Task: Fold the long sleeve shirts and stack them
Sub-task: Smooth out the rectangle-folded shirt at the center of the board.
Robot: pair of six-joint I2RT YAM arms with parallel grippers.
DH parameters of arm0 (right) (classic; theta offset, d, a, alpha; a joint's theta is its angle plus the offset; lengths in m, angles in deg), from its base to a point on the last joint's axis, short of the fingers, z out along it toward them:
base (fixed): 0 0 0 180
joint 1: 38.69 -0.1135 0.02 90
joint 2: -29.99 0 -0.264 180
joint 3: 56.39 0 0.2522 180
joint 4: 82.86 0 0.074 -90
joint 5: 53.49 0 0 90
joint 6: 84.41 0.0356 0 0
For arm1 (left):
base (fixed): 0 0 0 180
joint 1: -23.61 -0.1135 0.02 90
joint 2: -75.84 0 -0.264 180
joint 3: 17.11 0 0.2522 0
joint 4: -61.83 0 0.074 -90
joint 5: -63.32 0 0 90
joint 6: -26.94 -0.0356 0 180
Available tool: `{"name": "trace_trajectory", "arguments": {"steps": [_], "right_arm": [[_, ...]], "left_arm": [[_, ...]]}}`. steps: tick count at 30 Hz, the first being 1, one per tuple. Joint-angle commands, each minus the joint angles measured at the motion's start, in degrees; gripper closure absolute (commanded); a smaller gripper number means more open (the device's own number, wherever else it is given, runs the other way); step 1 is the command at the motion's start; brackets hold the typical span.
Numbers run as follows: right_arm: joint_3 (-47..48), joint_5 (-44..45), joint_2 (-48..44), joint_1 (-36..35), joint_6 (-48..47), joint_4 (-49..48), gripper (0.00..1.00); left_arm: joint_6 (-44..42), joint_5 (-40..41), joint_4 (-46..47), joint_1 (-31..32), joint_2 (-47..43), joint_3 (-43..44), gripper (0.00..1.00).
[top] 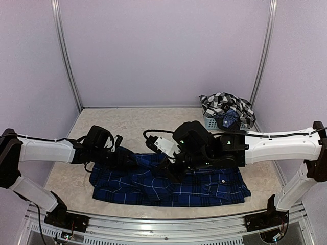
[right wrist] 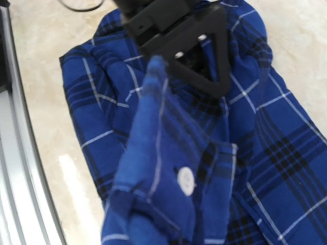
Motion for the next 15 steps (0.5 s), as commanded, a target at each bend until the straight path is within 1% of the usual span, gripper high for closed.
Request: {"name": "trace_trajectory", "arguments": {"steps": [1, 7, 15], "right_arm": [[0.2, -2.17, -0.24, -0.15, -1.95, -1.34, 1.0], [0.38, -2.59, 1.16, -0.17, -2.03, -1.63, 1.0], [0.76, -4.87, 2.75, -0.14, -2.16, -1.79, 1.0]], "left_arm": [[-0.09, -1.8, 2.09, -1.24, 0.84, 1.09, 0.27], [0.61, -1.4, 1.27, -2.15, 0.19, 0.3, 0.27], [1.64, -0.77, 1.88, -4.84, -1.31, -0.84, 0.43]]}}
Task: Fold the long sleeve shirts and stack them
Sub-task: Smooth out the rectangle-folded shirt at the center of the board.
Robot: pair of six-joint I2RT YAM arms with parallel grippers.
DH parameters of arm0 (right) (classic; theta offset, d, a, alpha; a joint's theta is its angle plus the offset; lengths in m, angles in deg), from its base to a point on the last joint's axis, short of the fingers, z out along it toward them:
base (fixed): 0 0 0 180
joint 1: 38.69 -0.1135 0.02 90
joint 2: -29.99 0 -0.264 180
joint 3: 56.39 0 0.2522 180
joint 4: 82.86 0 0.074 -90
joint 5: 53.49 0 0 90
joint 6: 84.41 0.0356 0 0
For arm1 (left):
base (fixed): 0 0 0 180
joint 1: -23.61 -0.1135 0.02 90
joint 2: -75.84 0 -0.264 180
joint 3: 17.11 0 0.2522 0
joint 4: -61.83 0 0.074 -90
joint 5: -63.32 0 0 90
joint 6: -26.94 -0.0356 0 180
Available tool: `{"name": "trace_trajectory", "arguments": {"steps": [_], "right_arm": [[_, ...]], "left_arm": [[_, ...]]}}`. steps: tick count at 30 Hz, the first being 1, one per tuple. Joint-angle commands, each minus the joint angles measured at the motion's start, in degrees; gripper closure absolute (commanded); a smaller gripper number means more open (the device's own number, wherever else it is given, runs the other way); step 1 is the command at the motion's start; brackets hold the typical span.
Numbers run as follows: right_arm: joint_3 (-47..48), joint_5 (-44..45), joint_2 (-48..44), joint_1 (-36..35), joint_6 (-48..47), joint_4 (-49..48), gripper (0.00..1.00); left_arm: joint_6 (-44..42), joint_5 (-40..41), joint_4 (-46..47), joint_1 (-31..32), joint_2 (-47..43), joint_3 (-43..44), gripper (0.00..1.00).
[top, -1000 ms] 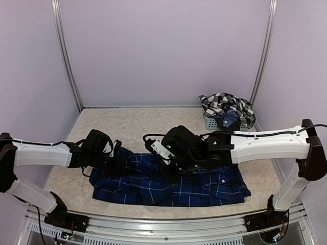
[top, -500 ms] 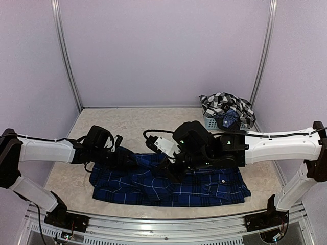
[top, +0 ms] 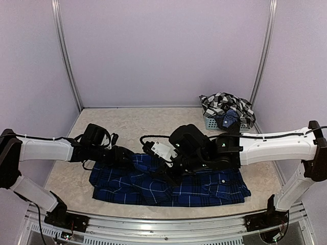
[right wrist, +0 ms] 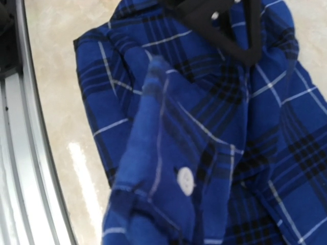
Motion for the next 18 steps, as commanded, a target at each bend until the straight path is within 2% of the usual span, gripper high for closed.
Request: {"name": "trace_trajectory", "arguments": {"steps": [1, 6, 12, 15, 18], "right_arm": [[0.47, -1.66, 0.58, -0.15, -0.79, -1.65, 1.0], [-0.76, -2.06, -1.19, -0.15, -1.41, -3.21, 1.0], [-1.76, 0.14, -2.82, -0.15, -1.51, -3.36, 1.0], [-2.01, 4.75, -3.88, -0.14, -1.12, -2.41, 1.0], [-3.74, 8.73, -6.11, -0.14, -1.2, -3.12, 1.0]], "left_arm": [[0.24, 0.05, 1.53, -1.45, -1.15, -0.82, 0.46], [0.43, -0.84, 3.15, -2.05, 0.42, -1.65, 0.62], [1.08, -2.05, 3.82, -2.85, -0.34, -3.48, 0.91], [1.26, -1.79, 2.96, -3.43, -2.34, -4.5, 1.0], [2.21, -1.53, 2.32, -4.93, -6.26, -6.84, 1.0]]}}
